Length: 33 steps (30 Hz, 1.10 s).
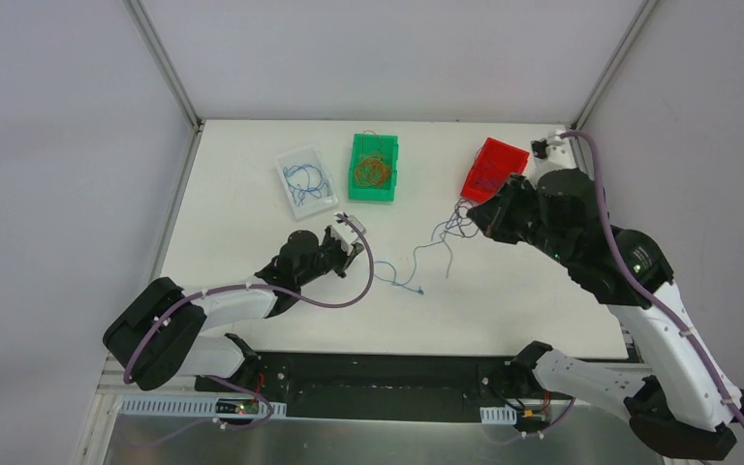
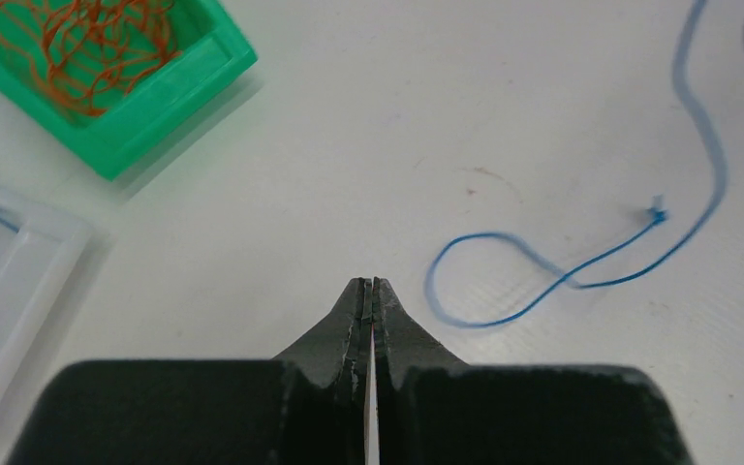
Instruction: Untangle the cables
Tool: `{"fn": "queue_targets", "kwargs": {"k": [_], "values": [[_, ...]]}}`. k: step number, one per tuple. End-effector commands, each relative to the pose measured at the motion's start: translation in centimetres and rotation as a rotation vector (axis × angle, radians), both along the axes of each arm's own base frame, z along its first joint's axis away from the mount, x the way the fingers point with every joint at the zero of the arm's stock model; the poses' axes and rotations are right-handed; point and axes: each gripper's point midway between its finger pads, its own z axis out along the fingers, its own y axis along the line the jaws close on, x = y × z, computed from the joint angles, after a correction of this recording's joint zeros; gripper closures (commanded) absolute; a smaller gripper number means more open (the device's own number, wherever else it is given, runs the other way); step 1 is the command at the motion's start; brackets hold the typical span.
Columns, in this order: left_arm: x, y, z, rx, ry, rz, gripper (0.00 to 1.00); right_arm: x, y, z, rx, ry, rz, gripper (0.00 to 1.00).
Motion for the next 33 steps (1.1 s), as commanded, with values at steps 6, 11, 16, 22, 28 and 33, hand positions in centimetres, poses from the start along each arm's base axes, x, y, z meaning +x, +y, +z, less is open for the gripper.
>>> {"fn": "queue_targets", "kwargs": {"k": [6, 11, 16, 22, 28, 33], "values": [[3.9, 7.1, -0.5, 0.032, 0.045, 0.457, 1.00, 2.5, -11.1, -2.6, -0.450, -0.096, -0.378, 1.00], [4.0, 8.8, 0.2, -0.040, 0.030, 0.499, 1.00, 3.5, -12.0, -4.1, -0.486, -0.059, -0.419, 1.00], [2.7, 5.4, 1.6, -0.061, 0.003, 0.274, 1.00, 3.2, -7.6, -3.8, -0.297, -0.029, -0.238, 1.00], [0.0, 1.4, 5.1, -0.230, -0.109, 0.004, 0.36, 1.9, -1.7, 1.0, -0.078, -0.009, 0.010, 1.00], [-2.1, -3.4, 8.9, -0.337, -0.139, -0.219, 0.30, 1.0, 2.3, 4.9, 0.071, 0.009, 0.178, 1.00], [-2.0, -6.6, 10.8, -0.392, -0.154, -0.269, 0.29, 1.4, 3.4, 5.9, 0.109, 0.004, 0.211, 1.00]]}}
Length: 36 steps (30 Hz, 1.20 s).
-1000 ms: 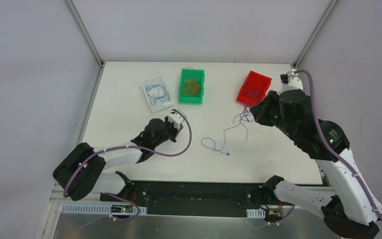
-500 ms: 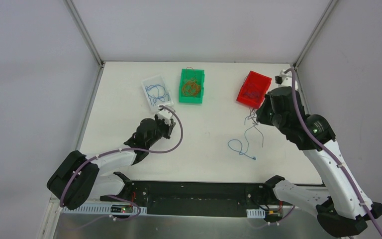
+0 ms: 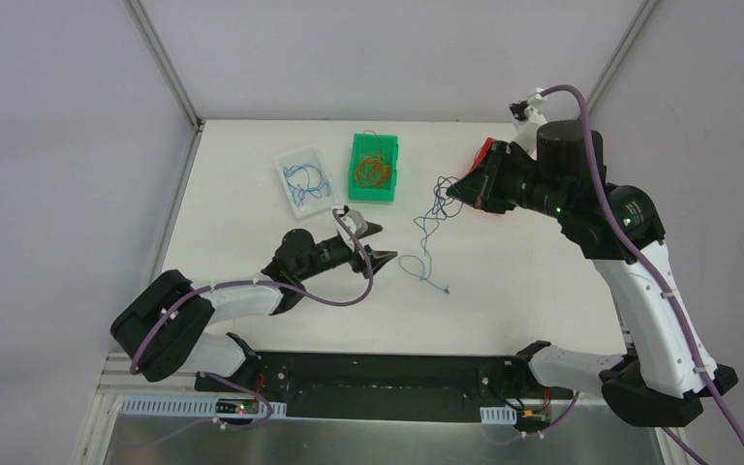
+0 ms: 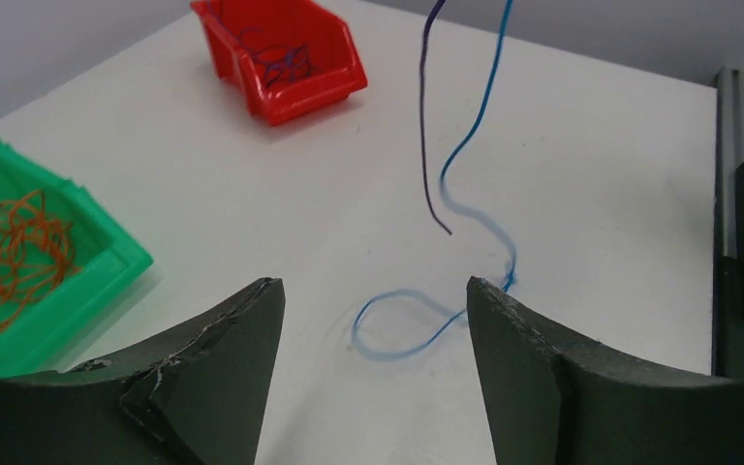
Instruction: Untangle the cables
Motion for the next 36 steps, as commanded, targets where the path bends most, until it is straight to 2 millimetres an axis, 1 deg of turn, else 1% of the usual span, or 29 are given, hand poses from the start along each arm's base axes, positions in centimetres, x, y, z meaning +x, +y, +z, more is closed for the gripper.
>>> {"fn": "queue_targets", "kwargs": {"k": [1, 3, 4, 6, 7, 9, 13, 19, 22, 29, 32, 34, 35, 36], "values": [[-0.6, -3.6, 5.6, -0.162, -0.106, -0.115, 0.29, -0.5, 1.7, 2.3, 0.088, -0.009, 0.077, 1.00], [-0.6, -4.6, 5.6, -0.201, -0.087, -0.134, 0.29, -0.2, 1.9, 2.6, 0.092, -0.014, 0.080, 1.00], [-0.6, -5.1, 5.2, -0.212, -0.065, -0.138, 0.29, -0.1, 2.0, 2.8, 0.095, -0.020, 0.080, 1.00], [-0.9, -5.9, 5.2, -0.227, -0.053, -0.152, 0.30, 0.2, 2.2, 3.2, 0.099, -0.030, 0.079, 1.00], [-1.2, -6.3, 4.9, -0.224, -0.050, -0.156, 0.30, 0.3, 2.2, 3.4, 0.102, -0.034, 0.079, 1.00], [-1.5, -6.6, 4.7, -0.218, -0.056, -0.148, 0.30, 0.5, 2.4, 3.8, 0.105, -0.042, 0.081, 1.00], [-0.8, -6.7, 4.4, -0.208, -0.067, -0.115, 0.33, 0.5, 2.9, 4.3, 0.125, -0.041, 0.098, 1.00], [0.6, -7.2, 4.8, -0.209, -0.090, -0.079, 0.35, 0.2, 3.0, 4.9, 0.146, -0.044, 0.103, 1.00], [0.8, -7.6, 5.4, -0.222, -0.113, -0.089, 0.36, 0.1, 3.0, 5.1, 0.156, -0.043, 0.104, 1.00], [-0.7, -9.4, 6.2, -0.240, -0.129, -0.223, 0.43, 0.4, 2.8, 5.1, 0.152, -0.045, 0.083, 1.00], [-1.6, -10.1, 6.3, -0.228, -0.157, -0.269, 0.42, 0.5, 2.8, 5.0, 0.152, -0.041, 0.078, 1.00], [-1.7, -10.3, 6.3, -0.228, -0.162, -0.276, 0.43, 0.6, 2.9, 4.9, 0.154, -0.038, 0.078, 1.00], [-1.4, -10.4, 6.4, -0.229, -0.163, -0.266, 0.47, 0.5, 2.9, 5.0, 0.158, -0.036, 0.080, 1.00], [-1.1, -10.3, 6.3, -0.228, -0.163, -0.249, 0.57, 0.4, 3.0, 5.0, 0.160, -0.034, 0.084, 1.00]]}}
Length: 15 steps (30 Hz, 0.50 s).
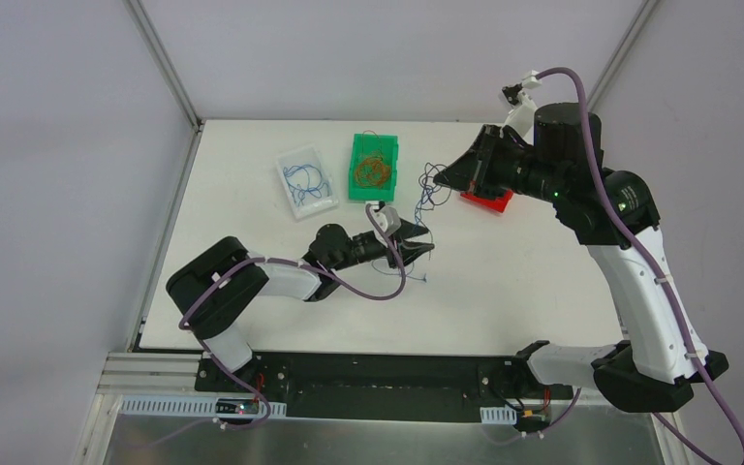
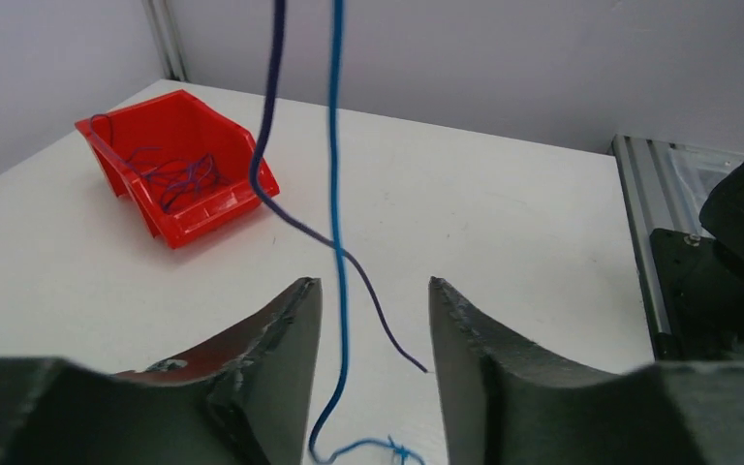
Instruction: Untangle the cables
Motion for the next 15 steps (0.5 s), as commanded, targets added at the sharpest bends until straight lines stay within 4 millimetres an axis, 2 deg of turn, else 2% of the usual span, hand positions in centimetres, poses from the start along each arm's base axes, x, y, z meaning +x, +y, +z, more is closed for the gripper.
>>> {"fn": "queue_targets", "kwargs": {"k": [1, 2, 3, 6, 9, 11, 15], "values": [[-0.1, -0.7, 2.9, -0.069, -0.095, -0.015, 0.73, 0.0, 0.2, 2.3, 0.058, -0.049, -0.002, 1.00], [0.3, -0.6, 2.9, -0.069, -0.090, 0.010, 0.92, 0.1, 0.1, 2.3, 0.056, -0.050, -0.005, 1.00], [0.8, -0.2, 2.8, -0.070, -0.078, 0.042, 1.00, 0.1, -0.1, 2.2, 0.050, -0.054, -0.015, 1.00], [1.0, 0.7, 2.3, -0.056, -0.054, 0.092, 1.00, 0.6, -1.3, 1.6, 0.000, -0.061, -0.075, 1.00], [0.8, 2.1, 1.2, -0.022, -0.026, 0.133, 1.00, 1.8, -3.7, 0.1, -0.093, -0.085, -0.197, 1.00], [0.7, 3.4, -0.1, 0.021, 0.012, 0.177, 1.00, 3.3, -6.7, -1.5, -0.206, -0.109, -0.347, 1.00], [0.6, 6.1, -2.5, 0.155, 0.113, 0.242, 1.00, 5.0, -11.7, -4.8, -0.395, -0.114, -0.536, 1.00]]}}
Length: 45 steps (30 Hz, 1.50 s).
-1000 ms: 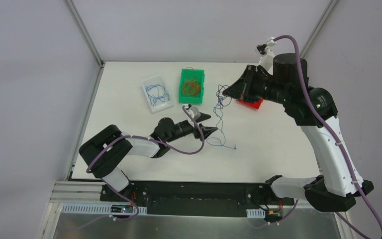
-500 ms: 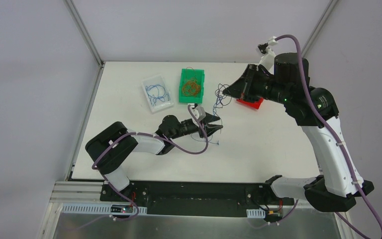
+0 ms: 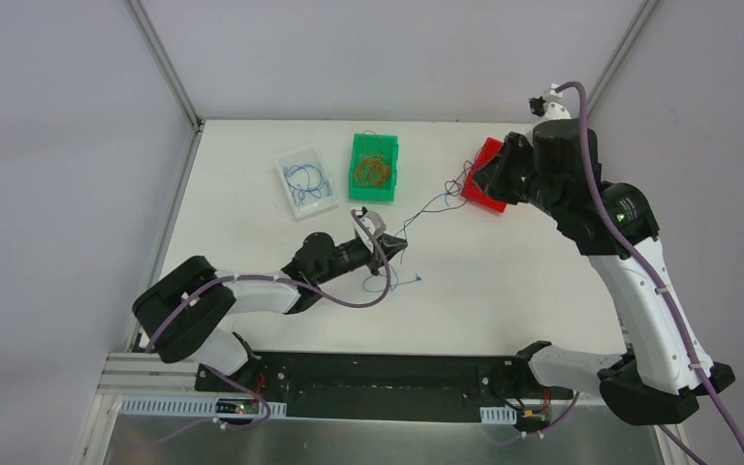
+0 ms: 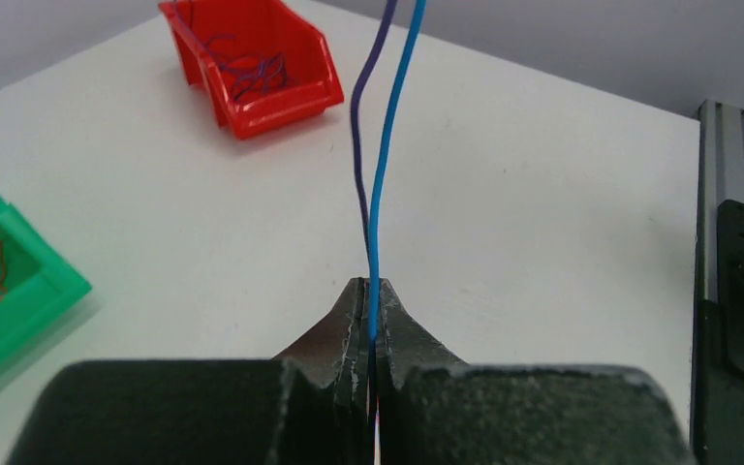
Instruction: Untangle the cables
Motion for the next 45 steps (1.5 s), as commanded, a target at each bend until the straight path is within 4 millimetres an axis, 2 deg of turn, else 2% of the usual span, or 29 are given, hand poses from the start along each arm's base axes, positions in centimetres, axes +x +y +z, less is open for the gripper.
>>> {"fn": "queue_targets", "kwargs": {"k": [1, 6, 11, 12, 14, 15, 16, 17, 21, 25, 26, 27, 28, 31, 34, 38, 42, 45], "values": [[0.1, 3.0, 0.0, 0.102, 0.067, 0.088, 1.00, 1.9, -7.3, -3.0, -0.233, -0.024, -0.276, 1.00], [-1.4, 3.8, -0.4, 0.230, 0.141, 0.042, 1.00, 2.4, -8.2, -5.9, -0.218, 0.043, -0.283, 1.00], [-0.7, 5.0, -0.8, 0.237, 0.152, 0.097, 1.00, 2.5, -7.5, -7.6, -0.185, 0.086, -0.248, 1.00], [-0.8, 5.0, -0.8, 0.236, 0.154, 0.089, 0.98, 2.4, -7.1, -7.7, -0.167, 0.093, -0.229, 1.00], [-0.8, 5.0, -0.8, 0.226, 0.174, 0.088, 0.86, 2.2, -6.4, -8.1, -0.142, 0.107, -0.202, 1.00], [-0.8, 5.0, -0.8, 0.223, 0.182, 0.084, 0.87, 2.1, -6.2, -8.1, -0.131, 0.111, -0.193, 1.00], [-0.9, 4.9, -1.0, 0.223, 0.182, 0.074, 0.97, 2.0, -6.1, -8.3, -0.124, 0.117, -0.191, 1.00], [-0.8, 5.0, -0.9, 0.214, 0.179, 0.081, 1.00, 2.0, -5.9, -8.4, -0.119, 0.120, -0.186, 1.00], [-1.1, 4.7, -0.2, 0.162, 0.146, 0.031, 1.00, 1.7, -5.7, -8.7, -0.108, 0.130, -0.176, 1.00], [-1.1, 4.3, -0.3, 0.165, 0.157, 0.013, 1.00, 1.6, -5.4, -8.4, -0.090, 0.131, -0.162, 1.00], [-1.1, 4.0, -0.5, 0.173, 0.160, -0.002, 0.96, 1.6, -5.3, -8.2, -0.084, 0.128, -0.155, 1.00], [-1.0, 3.6, -0.4, 0.175, 0.164, -0.014, 0.83, 1.6, -5.2, -7.9, -0.078, 0.125, -0.150, 1.00], [-0.9, 3.2, -0.8, 0.184, 0.170, -0.029, 0.76, 1.7, -5.2, -7.6, -0.078, 0.119, -0.148, 1.00], [-0.2, 2.5, -1.8, 0.213, 0.234, -0.024, 0.76, 2.1, -6.2, -6.9, -0.114, 0.098, -0.186, 1.00], [0.3, 2.3, -2.7, 0.256, 0.271, -0.013, 0.54, 2.7, -7.1, -6.3, -0.140, 0.085, -0.217, 1.00], [0.8, 3.5, -3.4, 0.303, 0.284, 0.052, 0.43, 3.7, -7.1, -4.9, -0.128, 0.063, -0.225, 1.00], [1.9, 5.7, -3.7, 0.322, 0.270, 0.184, 0.30, 5.4, -7.1, -2.6, -0.102, 0.025, -0.246, 1.00], [1.8, 6.4, -3.6, 0.331, 0.241, 0.201, 0.22, 7.0, -7.1, -0.7, -0.086, -0.010, -0.267, 1.00]]}}
